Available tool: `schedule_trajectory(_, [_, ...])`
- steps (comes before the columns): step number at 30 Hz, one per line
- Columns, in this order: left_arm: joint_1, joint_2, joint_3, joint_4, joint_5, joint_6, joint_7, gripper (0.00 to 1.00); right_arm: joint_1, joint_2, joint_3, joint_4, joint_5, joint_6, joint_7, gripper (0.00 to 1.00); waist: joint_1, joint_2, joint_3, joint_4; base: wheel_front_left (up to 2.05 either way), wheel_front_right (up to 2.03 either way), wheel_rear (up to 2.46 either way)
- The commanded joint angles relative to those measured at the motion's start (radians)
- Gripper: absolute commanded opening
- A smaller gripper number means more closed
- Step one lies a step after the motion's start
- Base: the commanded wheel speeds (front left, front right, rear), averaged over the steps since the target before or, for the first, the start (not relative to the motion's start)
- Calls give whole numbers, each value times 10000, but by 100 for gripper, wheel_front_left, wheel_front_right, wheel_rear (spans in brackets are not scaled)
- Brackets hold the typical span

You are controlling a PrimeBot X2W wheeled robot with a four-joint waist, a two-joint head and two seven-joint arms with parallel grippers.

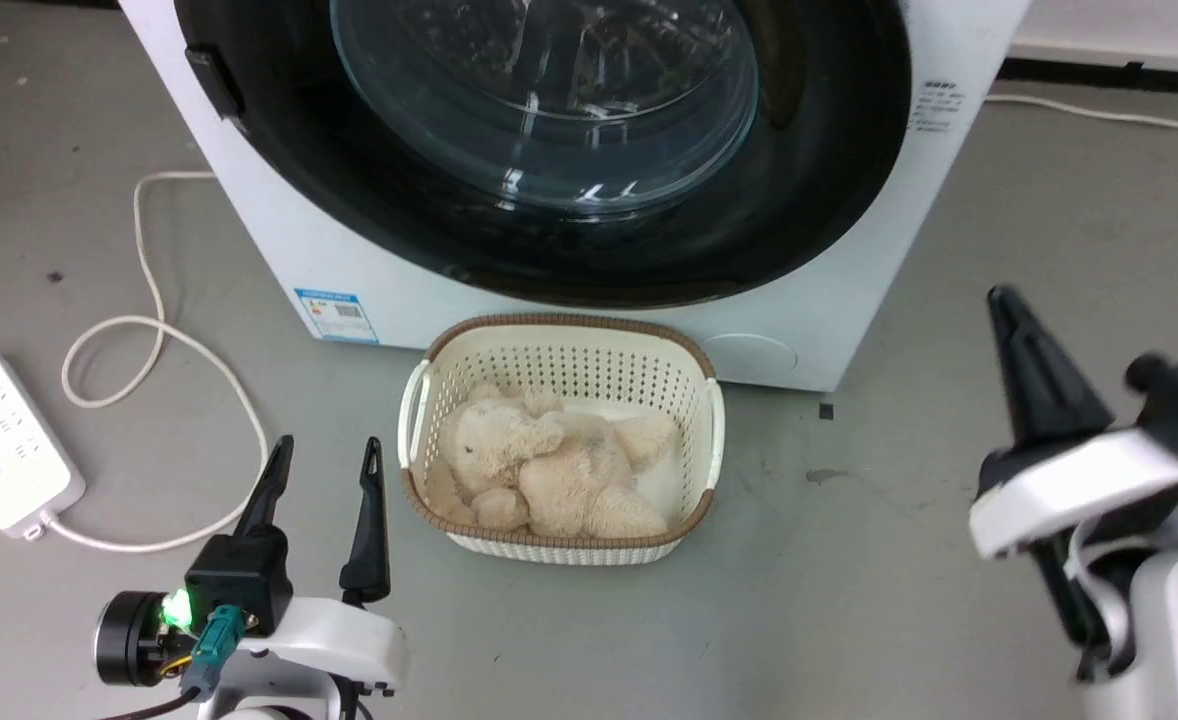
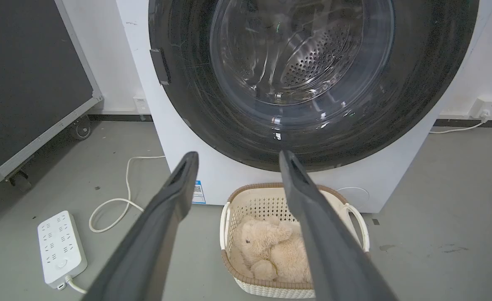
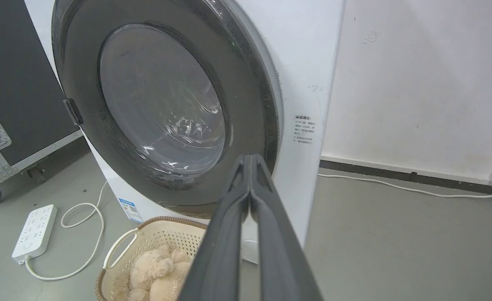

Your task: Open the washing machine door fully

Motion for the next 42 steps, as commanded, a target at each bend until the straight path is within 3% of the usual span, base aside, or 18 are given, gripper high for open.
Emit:
schedule_trajectory(1, [-235, 21, 9, -74, -32, 23, -122, 100, -524, -15, -196, 143, 388, -4, 275, 0, -1, -1, 152, 93, 0, 0, 0])
schedule_trajectory(13, [-522, 15, -38, -165, -90, 28, -351, 100, -2639, 139, -1391, 1246, 2051, -5, 1874, 0, -1, -1, 769, 414, 0, 0, 0])
schedule_trajectory(17, [-761, 9, -13, -281, -188, 15, -539, 100, -4566, 182, -2585, 2694, 2940, -6, 3067, 0, -1, -1, 1289, 665, 0, 0, 0])
schedule_trajectory(25, [-990, 6, -45, -385, -211, -2, -686, 100, -6067, 186, -3078, 3693, 3406, -7, 3720, 0, -1, -1, 1703, 863, 0, 0, 0])
schedule_trajectory(26, [-1124, 3, -102, -501, -247, -3, -790, 100, -7150, 188, -3565, 4478, 3714, -7, 4199, 0, -1, -1, 1981, 1015, 0, 0, 0])
schedule_trajectory(32, [-1315, 2, -134, -605, -293, -9, -957, 100, -8734, 191, -4570, 5756, 3786, -8, 5186, 0, -1, -1, 2430, 1226, 0, 0, 0])
schedule_trajectory(42, [-1582, 1, -258, -669, -408, 31, -1167, 100, -10327, 193, -5616, 6815, 3719, -9, 6407, 0, -1, -1, 2883, 1472, 0, 0, 0])
